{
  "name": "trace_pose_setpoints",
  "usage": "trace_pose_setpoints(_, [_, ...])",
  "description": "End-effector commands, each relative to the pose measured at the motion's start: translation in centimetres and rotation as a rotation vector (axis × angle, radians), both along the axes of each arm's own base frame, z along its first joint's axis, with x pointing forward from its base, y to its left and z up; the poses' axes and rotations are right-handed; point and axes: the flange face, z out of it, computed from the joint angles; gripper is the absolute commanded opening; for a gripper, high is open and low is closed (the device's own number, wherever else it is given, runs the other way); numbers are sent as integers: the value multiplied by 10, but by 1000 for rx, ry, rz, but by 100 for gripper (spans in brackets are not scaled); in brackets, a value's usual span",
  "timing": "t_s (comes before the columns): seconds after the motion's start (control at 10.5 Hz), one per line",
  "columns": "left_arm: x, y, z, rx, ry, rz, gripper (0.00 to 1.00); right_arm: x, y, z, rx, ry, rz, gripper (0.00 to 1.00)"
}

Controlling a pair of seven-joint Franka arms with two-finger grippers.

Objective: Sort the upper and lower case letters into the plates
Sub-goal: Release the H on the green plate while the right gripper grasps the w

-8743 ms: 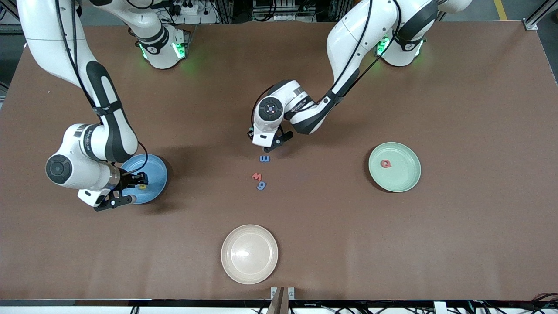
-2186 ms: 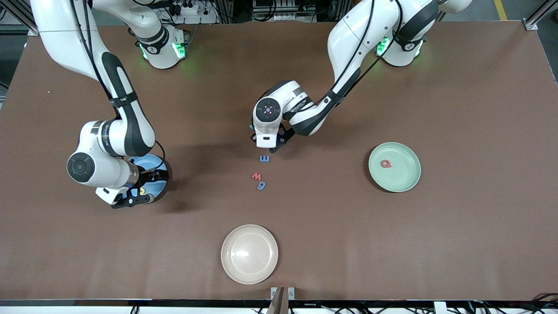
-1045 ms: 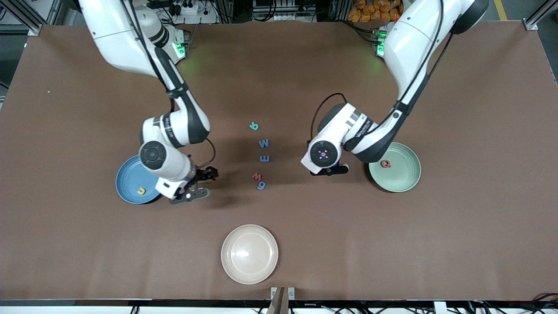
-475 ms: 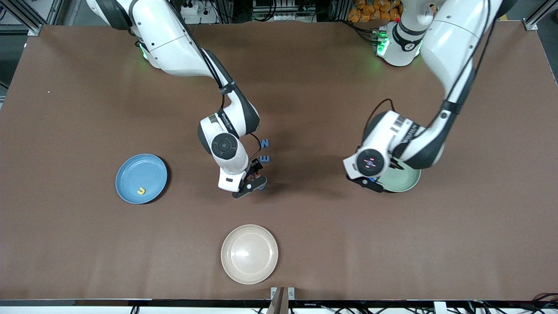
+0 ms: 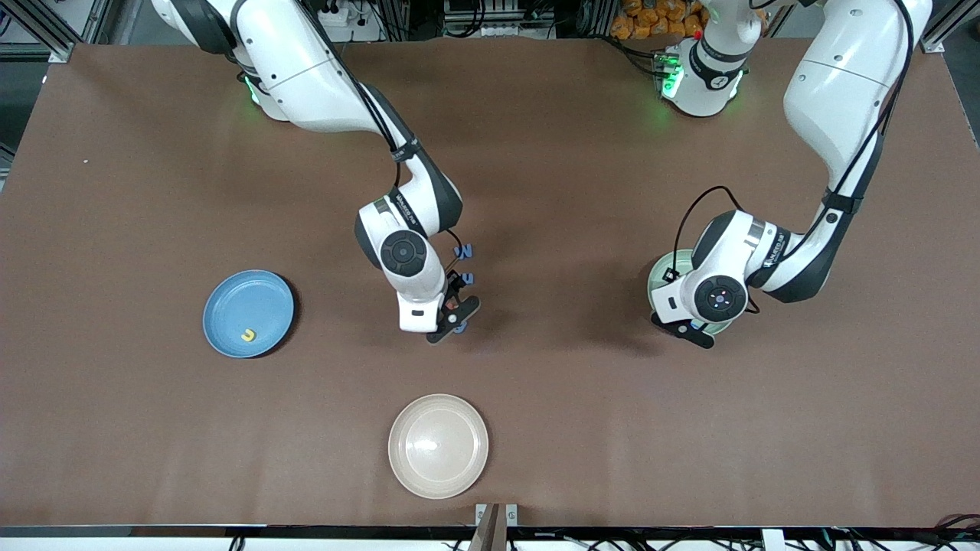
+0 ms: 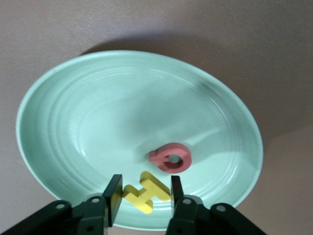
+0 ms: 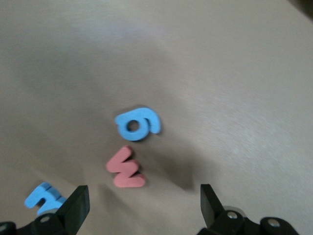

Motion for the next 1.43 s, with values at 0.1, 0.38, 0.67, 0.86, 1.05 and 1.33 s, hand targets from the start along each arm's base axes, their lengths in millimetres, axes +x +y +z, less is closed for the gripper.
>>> trace_pose_setpoints(0.1, [-7, -12, 10, -22, -4, 44, 96, -10, 13, 7, -38, -28, 127, 100])
trace_pose_setpoints(0.38, [-11, -52, 25, -34, -34, 249, 96, -6, 17, 4, -14, -80, 134, 100])
trace_pose_setpoints(0.67, [-19, -96, 36, -26, -49, 423, 97, -3, 11, -6, -12, -86, 132, 100])
trace_pose_setpoints(0.86, [-22, -101, 36, -48, -21, 478, 97, -6, 11, -17, -19, -78, 134, 100])
trace_pose_setpoints(1.05, [-22, -101, 36, -48, -21, 477, 99, -6, 9, -27, -26, -73, 131, 100])
trace_pose_setpoints(1.33, [-19, -101, 38, -53, -24, 482, 100, -4, 10, -26, -16, -87, 124, 100])
